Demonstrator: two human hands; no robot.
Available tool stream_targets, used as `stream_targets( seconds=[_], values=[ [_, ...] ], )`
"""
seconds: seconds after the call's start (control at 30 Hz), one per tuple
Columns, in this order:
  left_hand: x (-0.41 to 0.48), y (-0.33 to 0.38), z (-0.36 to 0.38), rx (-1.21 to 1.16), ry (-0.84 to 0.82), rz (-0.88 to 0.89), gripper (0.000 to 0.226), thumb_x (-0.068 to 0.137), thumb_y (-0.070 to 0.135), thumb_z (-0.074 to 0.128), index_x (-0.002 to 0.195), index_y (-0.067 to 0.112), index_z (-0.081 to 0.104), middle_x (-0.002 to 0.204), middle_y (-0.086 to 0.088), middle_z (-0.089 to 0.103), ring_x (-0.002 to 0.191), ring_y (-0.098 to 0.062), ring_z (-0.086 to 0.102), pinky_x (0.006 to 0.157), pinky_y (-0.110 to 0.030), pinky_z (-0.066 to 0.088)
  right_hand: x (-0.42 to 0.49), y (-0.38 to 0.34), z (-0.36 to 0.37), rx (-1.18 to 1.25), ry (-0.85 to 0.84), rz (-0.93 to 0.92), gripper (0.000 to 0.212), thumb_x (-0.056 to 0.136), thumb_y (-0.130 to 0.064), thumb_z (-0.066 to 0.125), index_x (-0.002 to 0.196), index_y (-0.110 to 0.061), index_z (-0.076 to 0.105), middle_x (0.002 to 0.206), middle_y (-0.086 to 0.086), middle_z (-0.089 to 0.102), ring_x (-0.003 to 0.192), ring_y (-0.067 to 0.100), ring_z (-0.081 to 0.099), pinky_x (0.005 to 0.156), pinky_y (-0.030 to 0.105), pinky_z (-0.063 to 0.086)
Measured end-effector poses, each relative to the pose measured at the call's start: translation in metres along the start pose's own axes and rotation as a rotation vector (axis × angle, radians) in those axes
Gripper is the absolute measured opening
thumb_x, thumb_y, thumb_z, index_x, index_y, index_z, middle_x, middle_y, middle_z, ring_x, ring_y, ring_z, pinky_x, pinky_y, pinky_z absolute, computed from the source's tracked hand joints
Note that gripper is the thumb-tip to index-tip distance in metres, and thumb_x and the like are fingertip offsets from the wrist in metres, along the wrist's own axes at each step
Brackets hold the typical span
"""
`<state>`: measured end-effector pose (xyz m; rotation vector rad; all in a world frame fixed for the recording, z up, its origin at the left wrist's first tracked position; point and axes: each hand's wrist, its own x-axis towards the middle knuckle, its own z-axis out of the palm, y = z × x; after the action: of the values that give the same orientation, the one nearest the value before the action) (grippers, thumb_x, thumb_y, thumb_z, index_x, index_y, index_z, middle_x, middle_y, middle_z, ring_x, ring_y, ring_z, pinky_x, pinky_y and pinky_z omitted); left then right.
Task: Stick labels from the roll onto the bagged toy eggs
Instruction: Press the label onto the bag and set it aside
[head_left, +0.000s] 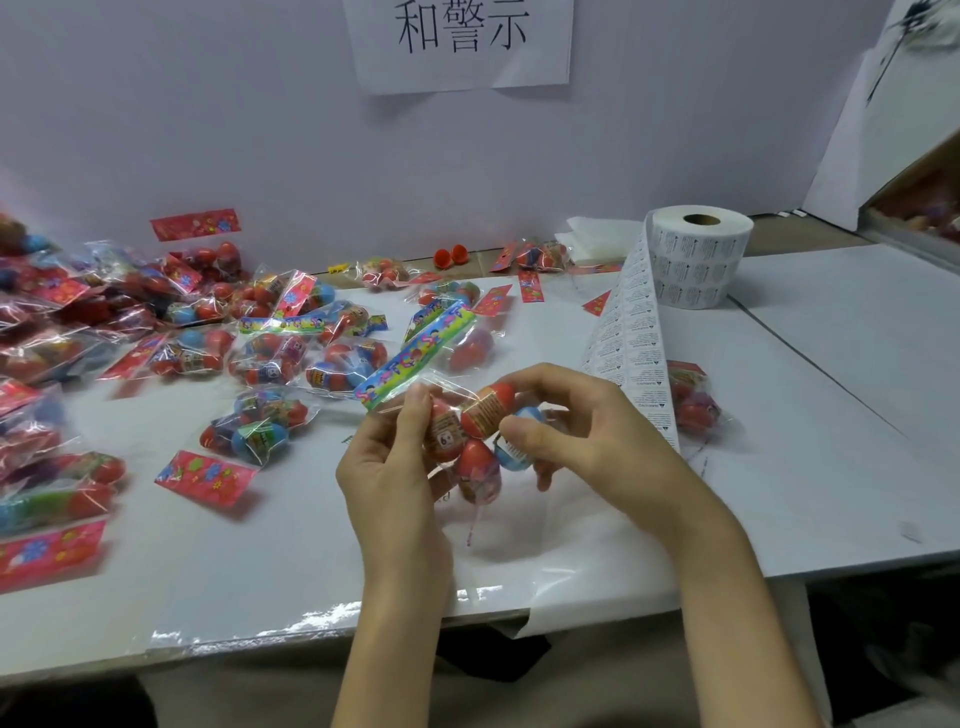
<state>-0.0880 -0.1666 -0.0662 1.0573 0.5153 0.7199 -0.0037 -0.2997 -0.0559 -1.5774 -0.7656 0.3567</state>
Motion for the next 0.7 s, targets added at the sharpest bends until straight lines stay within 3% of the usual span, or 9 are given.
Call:
stream_targets(
  seconds=[0.13,0.27,0.43,0.5,0.57,0.63,0.7],
  values=[
    [0.0008,0.0006,0.0001,-0.026,0.021,-0.045,0.02,0.096,0.037,0.068,0.081,0.027,0.078,0.08,0.001,0.074,0.071,-0.013,0.07,0.064,-0.035,0.054,0.0001,-0.0006,-0.0009,0.117,-0.04,0.03,0.025,0.092,-0.025,0.064,0.113,-0.019,0.073,0.1,0.018,0.067,0.072,0.023,0.065,0.062,0.031,0.057],
    [0.0006,0.0014,0.0007,-0.018,0.009,-0.041,0.02,0.096,0.037,0.068,0.081,0.027,0.077,0.079,0.001,0.074,0.072,-0.012,0.07,0.062,-0.033,0.056,-0.0003,-0.0013,-0.0033,0.06,-0.015,0.047,0.023,0.104,-0.021,0.054,0.108,-0.029,0.075,0.099,0.01,0.073,0.077,0.022,0.068,0.064,0.032,0.057],
    [-0.0006,-0.0015,0.0022,0.07,-0.133,0.037,0.018,0.095,0.035,0.068,0.084,0.023,0.078,0.089,-0.002,0.079,0.081,-0.018,0.076,0.058,-0.022,0.056,0.0022,-0.0047,-0.0047,-0.057,0.117,0.005,0.026,0.092,-0.049,0.06,0.107,-0.032,0.074,0.096,-0.014,0.073,0.084,0.007,0.065,0.067,0.021,0.051],
    [-0.0017,-0.0019,0.0032,0.103,-0.215,0.032,0.018,0.091,0.037,0.068,0.087,0.023,0.079,0.091,-0.005,0.08,0.084,-0.02,0.078,0.061,-0.022,0.058,0.0013,-0.0057,-0.0061,-0.073,0.135,-0.024,0.021,0.088,-0.043,0.065,0.102,-0.032,0.075,0.094,-0.012,0.074,0.078,0.01,0.066,0.061,0.019,0.049],
    [-0.0011,-0.0025,0.0033,0.134,-0.27,0.022,0.021,0.087,0.043,0.07,0.091,0.024,0.079,0.093,-0.005,0.08,0.087,-0.023,0.078,0.065,-0.031,0.061,-0.0003,-0.0049,-0.007,-0.041,0.146,-0.052,0.007,0.09,-0.028,0.071,0.093,-0.028,0.077,0.091,-0.003,0.076,0.074,0.02,0.067,0.055,0.024,0.051],
    [0.0,-0.0033,0.0029,0.147,-0.304,-0.007,0.027,0.085,0.051,0.076,0.1,0.028,0.077,0.099,-0.005,0.079,0.092,-0.027,0.078,0.072,-0.041,0.062,-0.0003,-0.0032,-0.0076,0.004,0.231,-0.066,0.013,0.092,-0.015,0.072,0.087,-0.025,0.077,0.091,0.0,0.077,0.077,0.027,0.069,0.057,0.028,0.056],
    [0.0003,-0.0022,0.0026,0.111,-0.349,-0.062,0.043,0.078,0.057,0.078,0.11,0.028,0.074,0.103,-0.007,0.078,0.094,-0.029,0.077,0.071,-0.043,0.064,0.0008,-0.0029,-0.0083,0.092,0.354,-0.065,0.015,0.092,-0.011,0.072,0.087,-0.024,0.076,0.092,0.0,0.077,0.077,0.021,0.072,0.061,0.034,0.06]
  ],
)
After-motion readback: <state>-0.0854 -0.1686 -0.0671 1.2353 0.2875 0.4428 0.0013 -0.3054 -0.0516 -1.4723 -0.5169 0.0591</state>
